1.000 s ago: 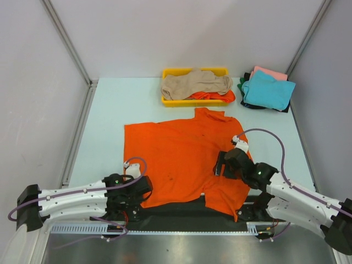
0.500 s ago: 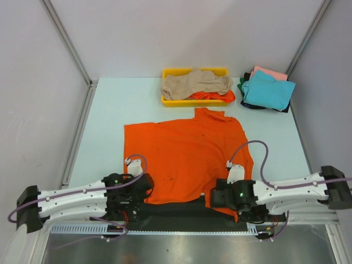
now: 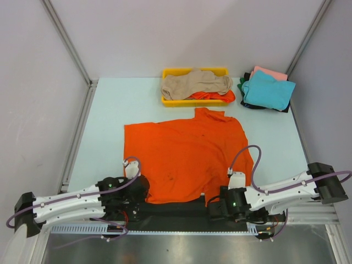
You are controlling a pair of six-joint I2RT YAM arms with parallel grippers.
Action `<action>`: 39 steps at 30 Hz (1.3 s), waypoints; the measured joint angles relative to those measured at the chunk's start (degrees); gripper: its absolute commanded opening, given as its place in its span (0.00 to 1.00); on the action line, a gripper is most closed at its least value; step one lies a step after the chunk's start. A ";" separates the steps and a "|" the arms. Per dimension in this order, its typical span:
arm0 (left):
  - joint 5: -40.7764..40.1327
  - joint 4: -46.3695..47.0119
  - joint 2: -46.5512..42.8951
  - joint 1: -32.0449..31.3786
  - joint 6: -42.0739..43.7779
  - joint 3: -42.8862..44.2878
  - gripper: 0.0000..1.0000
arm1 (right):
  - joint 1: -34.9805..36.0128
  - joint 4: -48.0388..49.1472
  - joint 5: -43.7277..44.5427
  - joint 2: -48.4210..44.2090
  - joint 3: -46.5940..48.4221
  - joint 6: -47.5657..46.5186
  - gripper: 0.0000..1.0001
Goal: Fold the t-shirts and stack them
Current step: Fold the tshirt
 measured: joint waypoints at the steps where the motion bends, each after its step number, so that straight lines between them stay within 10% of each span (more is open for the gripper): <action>1: 0.04 0.00 -0.85 0.00 -0.02 -0.35 0.00 | -0.22 -0.07 -0.22 0.17 -0.24 0.00 0.64; 12: 0.11 -0.66 -5.40 0.00 -0.66 -1.97 0.01 | -2.67 3.54 -1.84 2.60 -2.62 -2.43 0.01; 24: -0.33 -2.29 -5.20 0.00 -0.94 -0.50 0.00 | -3.04 3.32 0.79 2.60 -0.13 -3.10 0.00; 39: -4.44 -3.48 1.01 8.72 7.82 12.44 0.00 | -28.61 12.20 8.44 -3.04 5.84 -28.92 0.00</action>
